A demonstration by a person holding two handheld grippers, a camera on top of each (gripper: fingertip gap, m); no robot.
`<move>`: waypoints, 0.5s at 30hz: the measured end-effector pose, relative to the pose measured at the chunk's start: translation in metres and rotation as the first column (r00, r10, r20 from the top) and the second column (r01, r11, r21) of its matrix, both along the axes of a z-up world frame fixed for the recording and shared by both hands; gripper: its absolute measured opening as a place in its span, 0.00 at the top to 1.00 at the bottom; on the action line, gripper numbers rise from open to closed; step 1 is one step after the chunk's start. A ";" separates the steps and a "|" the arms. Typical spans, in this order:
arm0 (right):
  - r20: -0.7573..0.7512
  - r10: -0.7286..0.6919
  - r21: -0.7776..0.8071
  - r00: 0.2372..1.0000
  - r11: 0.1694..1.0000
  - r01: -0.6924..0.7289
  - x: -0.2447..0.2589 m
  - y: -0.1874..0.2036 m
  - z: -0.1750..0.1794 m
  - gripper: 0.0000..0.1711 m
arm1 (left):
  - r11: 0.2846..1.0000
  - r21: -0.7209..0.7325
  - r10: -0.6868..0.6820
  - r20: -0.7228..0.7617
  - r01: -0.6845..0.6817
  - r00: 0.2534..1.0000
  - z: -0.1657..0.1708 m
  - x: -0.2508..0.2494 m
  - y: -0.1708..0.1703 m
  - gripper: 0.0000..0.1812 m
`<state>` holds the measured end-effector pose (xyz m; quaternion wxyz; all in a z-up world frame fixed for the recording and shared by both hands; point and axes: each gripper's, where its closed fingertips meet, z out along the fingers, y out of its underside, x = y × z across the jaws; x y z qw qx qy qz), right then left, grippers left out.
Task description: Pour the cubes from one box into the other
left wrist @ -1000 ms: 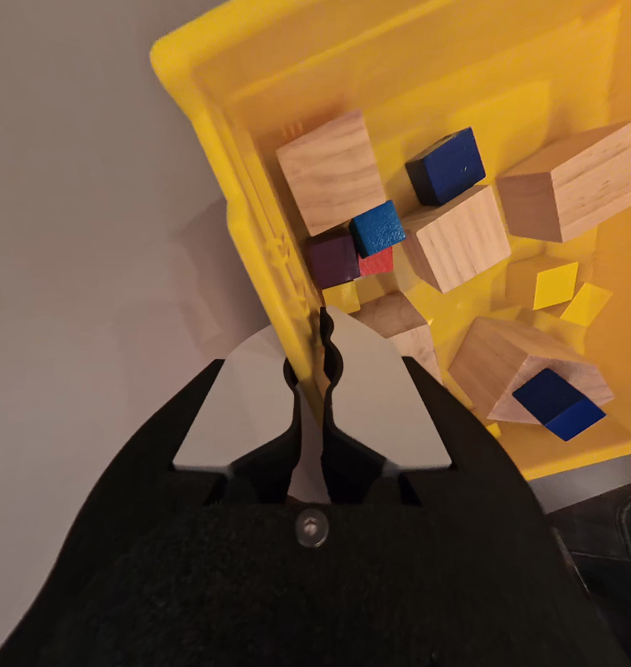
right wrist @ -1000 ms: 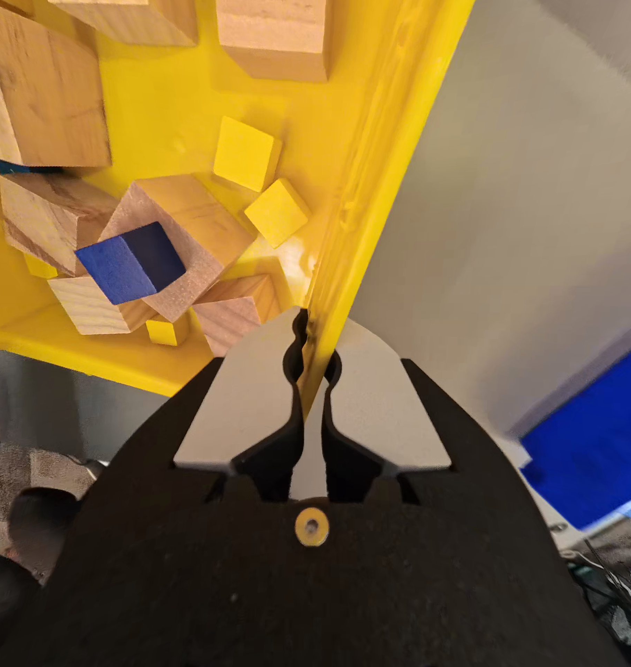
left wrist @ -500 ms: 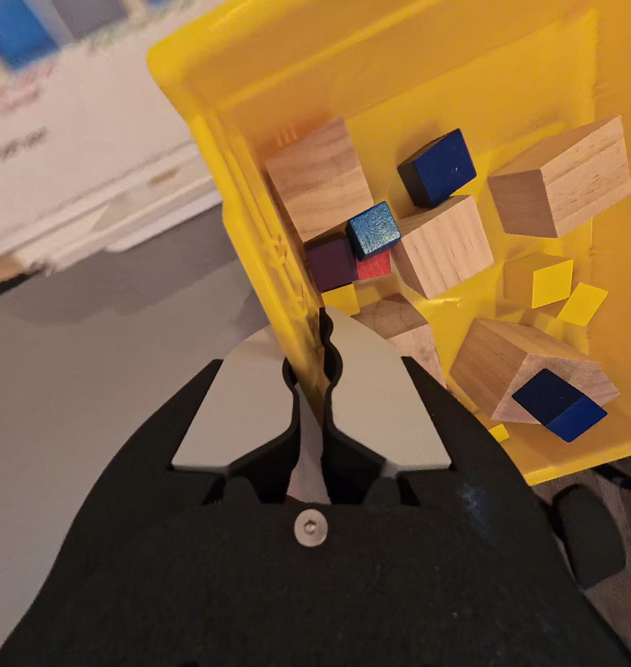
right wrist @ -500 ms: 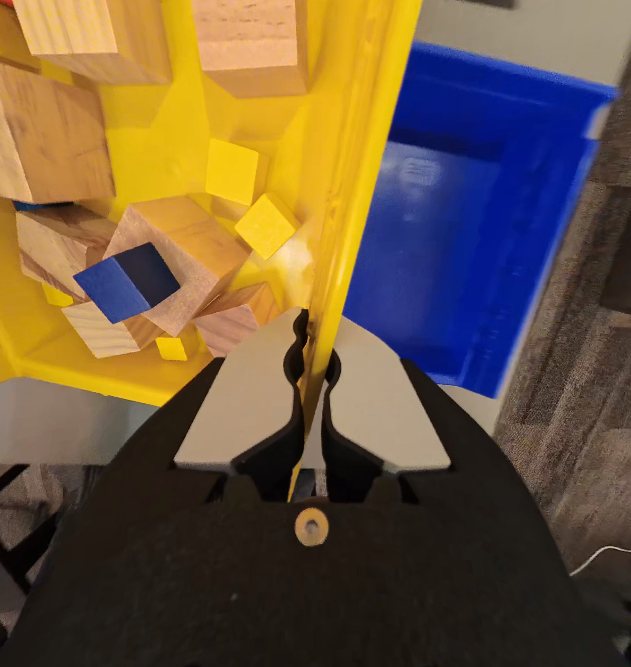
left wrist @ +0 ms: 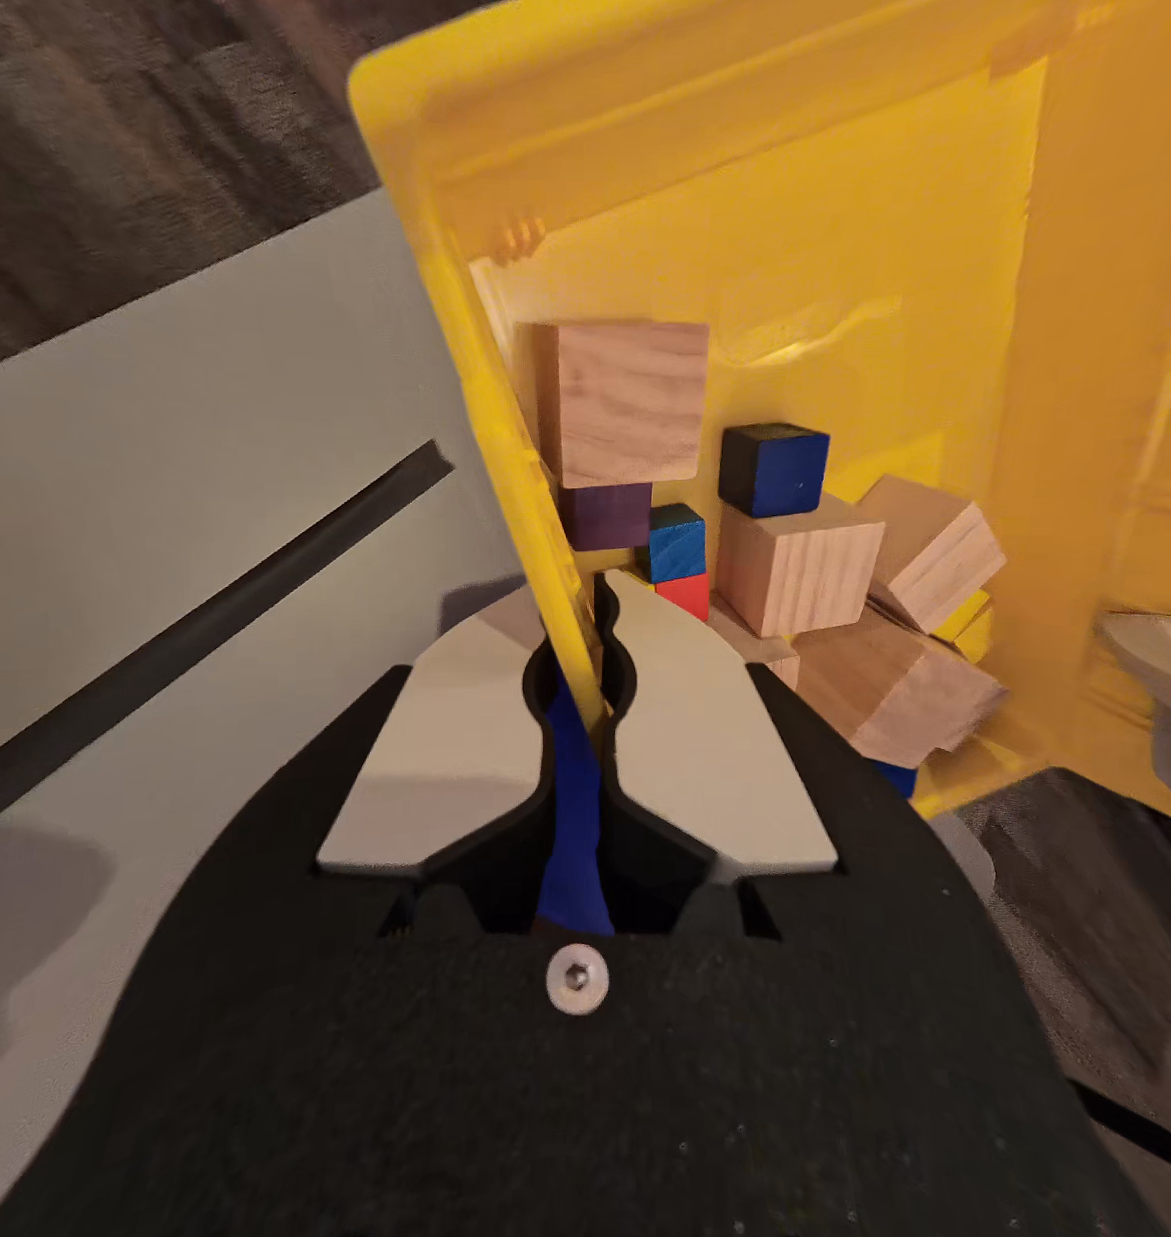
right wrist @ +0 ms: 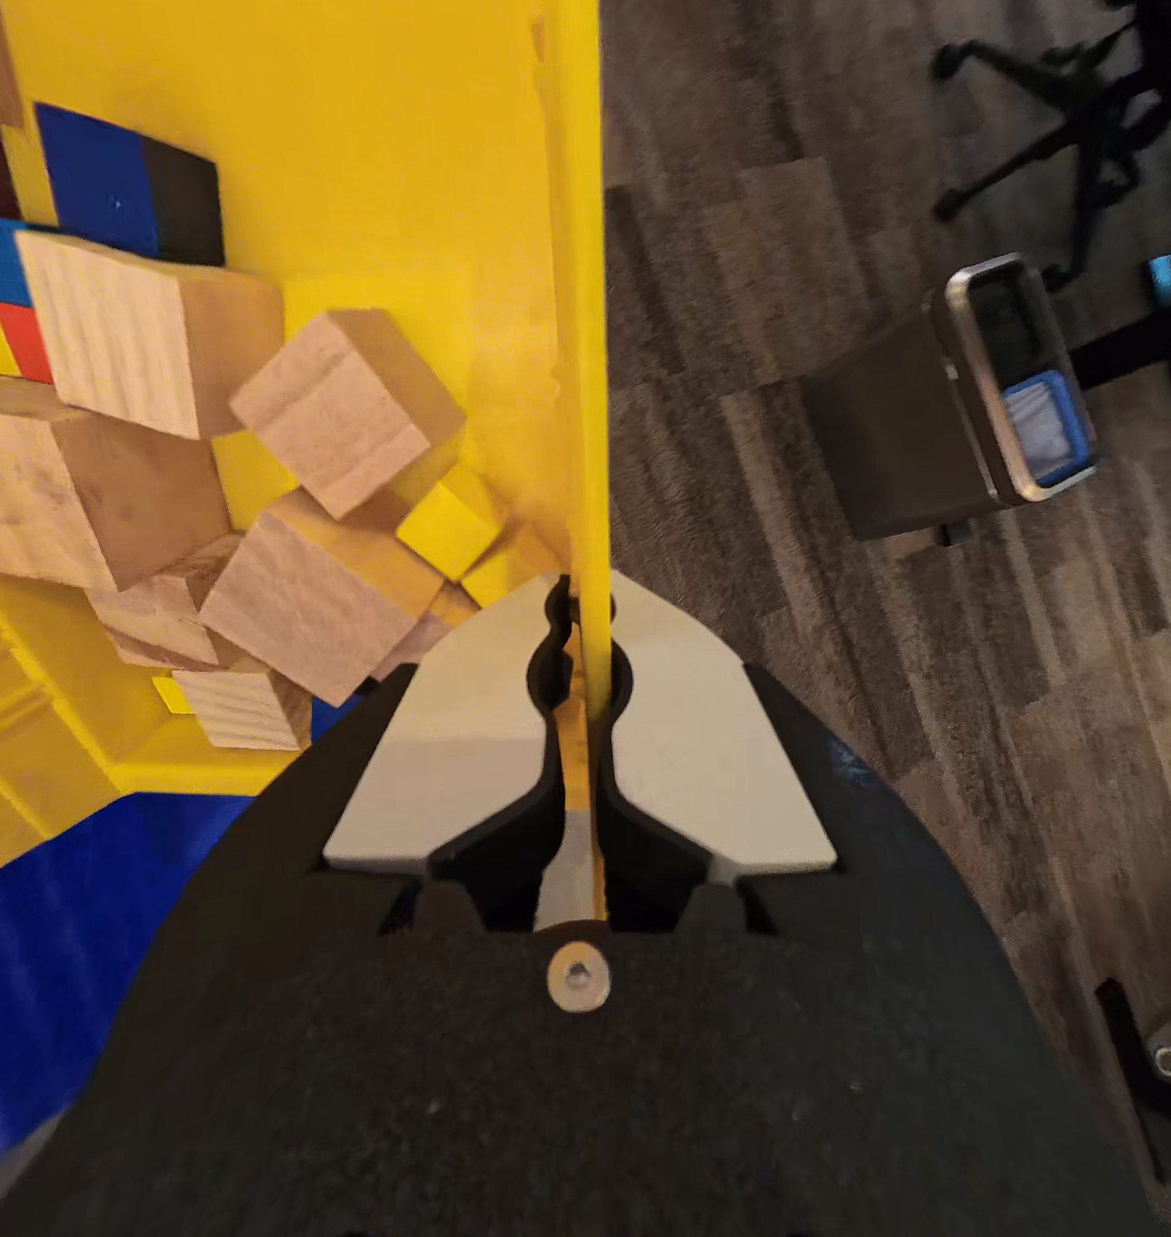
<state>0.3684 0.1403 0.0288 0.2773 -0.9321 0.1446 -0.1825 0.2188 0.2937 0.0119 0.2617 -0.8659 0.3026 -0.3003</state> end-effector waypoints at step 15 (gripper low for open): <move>0.063 -0.078 0.358 0.995 0.932 0.051 -0.053 -0.012 -0.025 0.96 | 0.980 0.200 -0.066 0.232 0.018 0.970 0.020 -0.002 0.022 0.96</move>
